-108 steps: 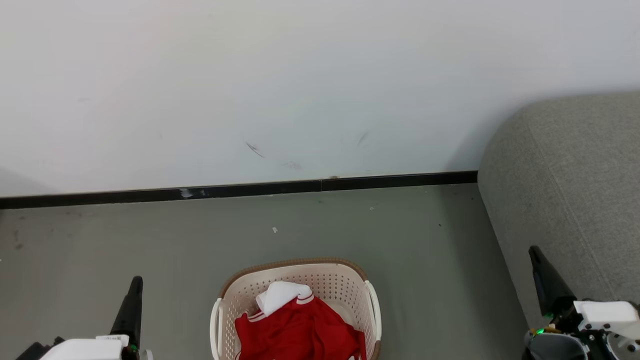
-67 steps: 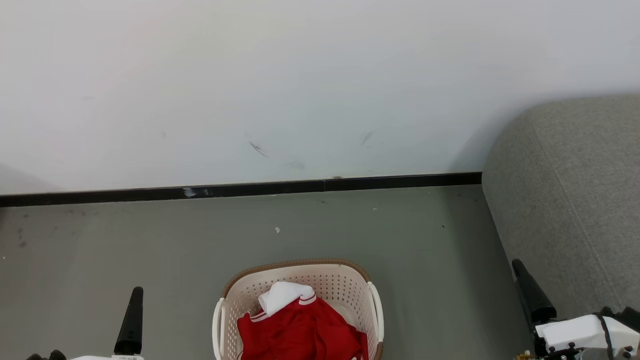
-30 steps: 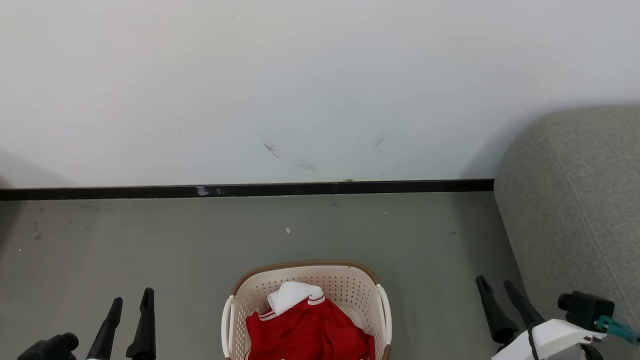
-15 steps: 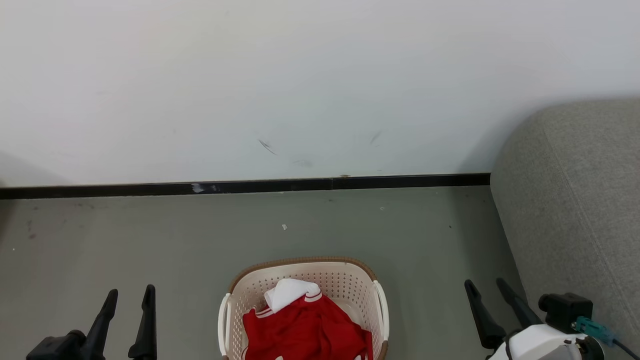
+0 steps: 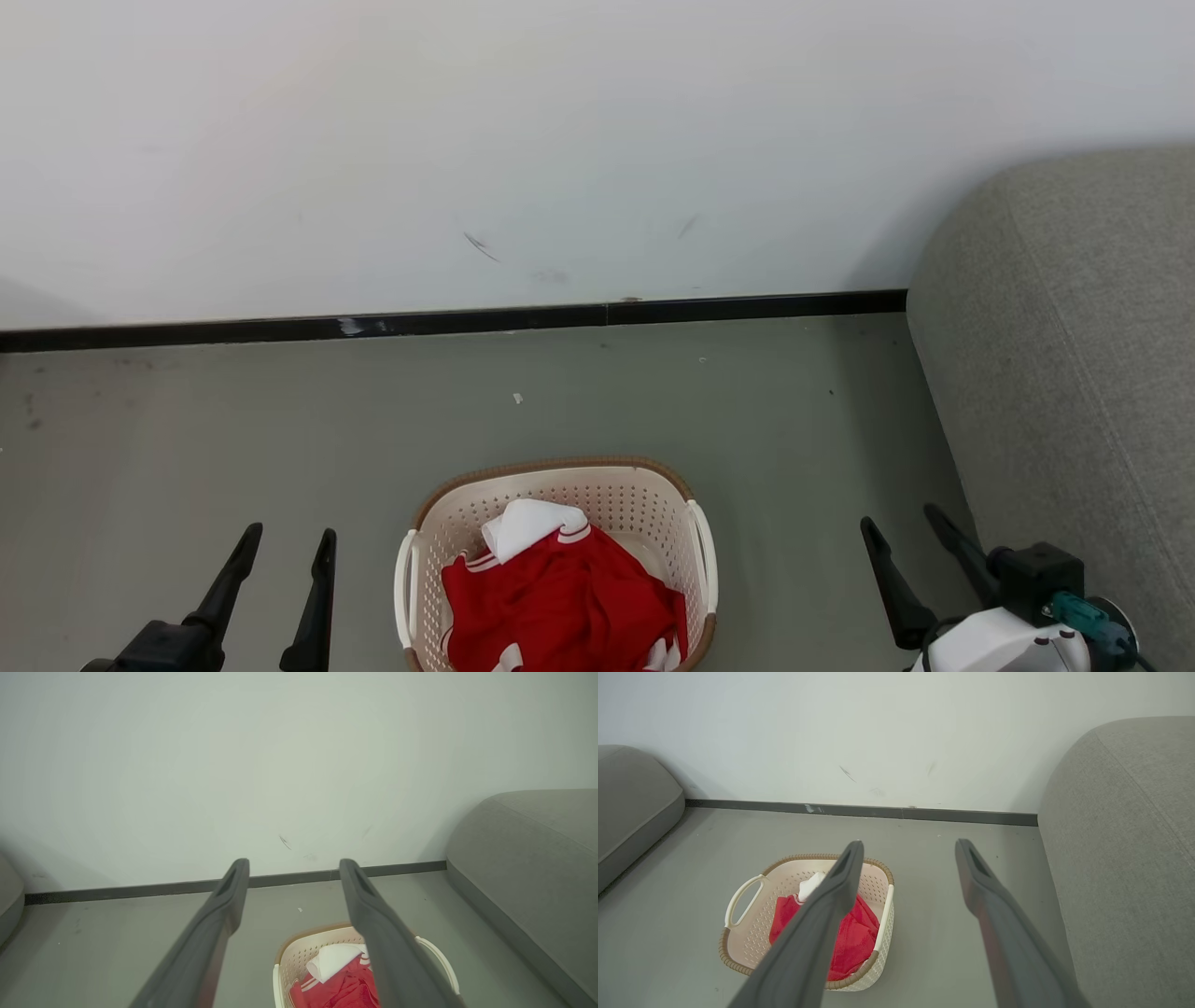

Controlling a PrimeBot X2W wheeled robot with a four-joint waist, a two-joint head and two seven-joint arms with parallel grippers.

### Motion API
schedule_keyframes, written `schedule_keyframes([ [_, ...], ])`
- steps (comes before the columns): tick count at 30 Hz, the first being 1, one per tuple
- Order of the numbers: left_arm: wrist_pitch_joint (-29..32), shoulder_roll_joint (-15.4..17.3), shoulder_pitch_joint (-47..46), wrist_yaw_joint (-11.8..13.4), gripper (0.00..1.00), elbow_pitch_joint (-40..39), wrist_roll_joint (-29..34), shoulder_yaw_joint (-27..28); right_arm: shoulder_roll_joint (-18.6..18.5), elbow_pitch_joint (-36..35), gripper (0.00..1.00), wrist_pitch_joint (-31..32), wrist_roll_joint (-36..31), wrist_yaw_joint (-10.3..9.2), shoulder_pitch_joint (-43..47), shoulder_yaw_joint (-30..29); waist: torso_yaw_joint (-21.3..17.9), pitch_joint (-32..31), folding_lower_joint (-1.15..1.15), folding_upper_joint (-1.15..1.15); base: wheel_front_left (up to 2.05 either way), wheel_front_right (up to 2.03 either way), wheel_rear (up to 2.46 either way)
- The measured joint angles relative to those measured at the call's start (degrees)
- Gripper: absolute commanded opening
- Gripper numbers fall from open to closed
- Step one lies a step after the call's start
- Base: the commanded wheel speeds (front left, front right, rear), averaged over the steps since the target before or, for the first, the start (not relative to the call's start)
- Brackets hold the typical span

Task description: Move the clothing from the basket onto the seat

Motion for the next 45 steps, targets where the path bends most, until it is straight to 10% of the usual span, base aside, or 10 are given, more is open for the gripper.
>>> schedule_keyframes([
  [22,0.2,1.2,-7.3,-0.9,1.00,5.0,0.3,-9.2,0.9,-3.5,1.00,-0.4,-2.5,0.00,-0.1,-3.4,-2.8,9.6,-0.01,0.00,0.00,0.00,0.00],
  [45,14.7,3.3,-24.7,-0.9,1.00,11.6,0.0,-19.5,1.4,-8.4,1.00,-0.4,-1.9,0.00,-7.0,-4.1,-6.1,24.4,-0.02,0.00,0.00,0.00,0.00],
])
